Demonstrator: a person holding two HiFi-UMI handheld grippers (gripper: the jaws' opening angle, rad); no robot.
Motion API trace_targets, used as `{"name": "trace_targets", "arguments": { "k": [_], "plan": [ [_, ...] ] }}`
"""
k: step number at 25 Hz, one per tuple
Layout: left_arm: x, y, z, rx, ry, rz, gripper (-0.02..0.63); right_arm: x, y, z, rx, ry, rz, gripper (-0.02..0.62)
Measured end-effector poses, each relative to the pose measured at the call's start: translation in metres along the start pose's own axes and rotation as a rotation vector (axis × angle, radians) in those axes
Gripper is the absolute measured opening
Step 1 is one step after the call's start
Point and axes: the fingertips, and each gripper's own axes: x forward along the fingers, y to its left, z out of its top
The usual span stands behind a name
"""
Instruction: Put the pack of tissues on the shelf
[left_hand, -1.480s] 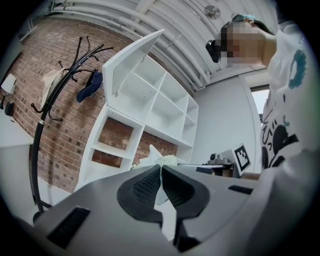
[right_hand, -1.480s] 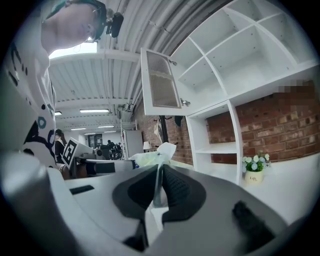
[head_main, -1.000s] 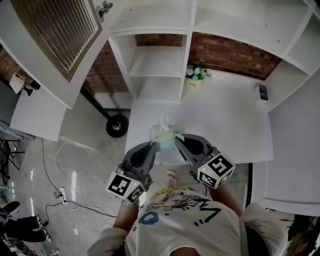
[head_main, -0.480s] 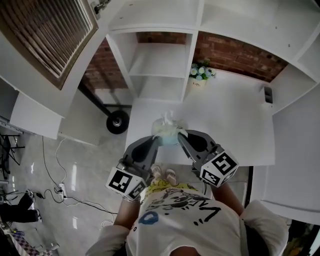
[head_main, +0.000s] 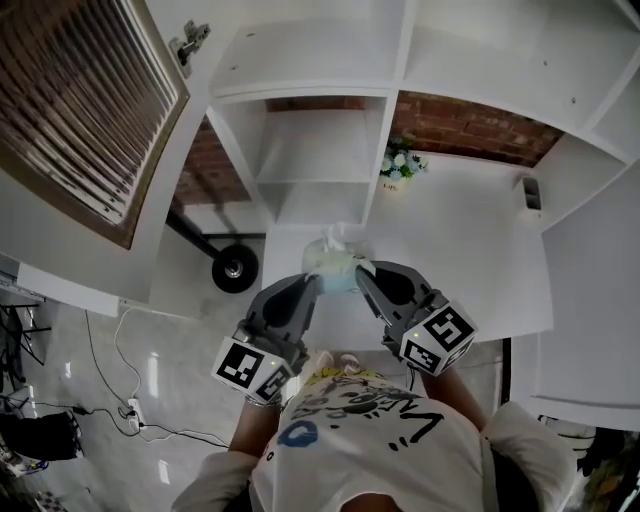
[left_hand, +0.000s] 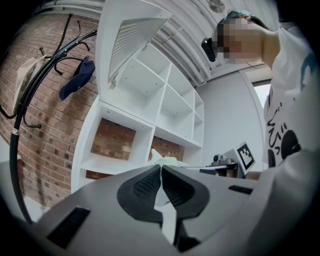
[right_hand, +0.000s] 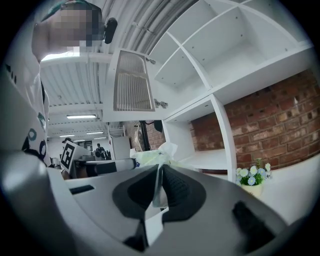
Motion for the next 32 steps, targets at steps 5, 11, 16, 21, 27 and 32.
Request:
{"name": "trace_targets", "arguments": {
  "k": [5,11,16,21,27,32],
  "plan": [
    [0.011,0.022,0.006,-0.011,0.008,-0.029,0.018,0.021,-0.012,0.009,-0.011,-0.007,-0.028,0.029],
    [0.028,0.05,0.013,-0.019,0.004,-0.053,0.018,0.045,-0.024,0.014,-0.014,-0.009,-0.054,0.029],
    [0.041,0.066,0.017,-0.021,-0.003,-0.06,0.018,0.058,-0.036,0.022,-0.018,-0.019,-0.077,0.029],
    [0.053,0.08,0.026,0.005,-0.015,-0.063,0.018,0.071,-0.046,0.033,-0.038,-0.038,-0.096,0.029],
    [0.071,0.098,0.038,0.052,-0.039,-0.071,0.018,0.09,-0.064,0.046,-0.093,-0.063,-0.124,0.029],
    [0.084,0.11,0.048,0.082,-0.055,-0.07,0.018,0.103,-0.076,0.055,-0.122,-0.077,-0.132,0.029]
  ]
}}
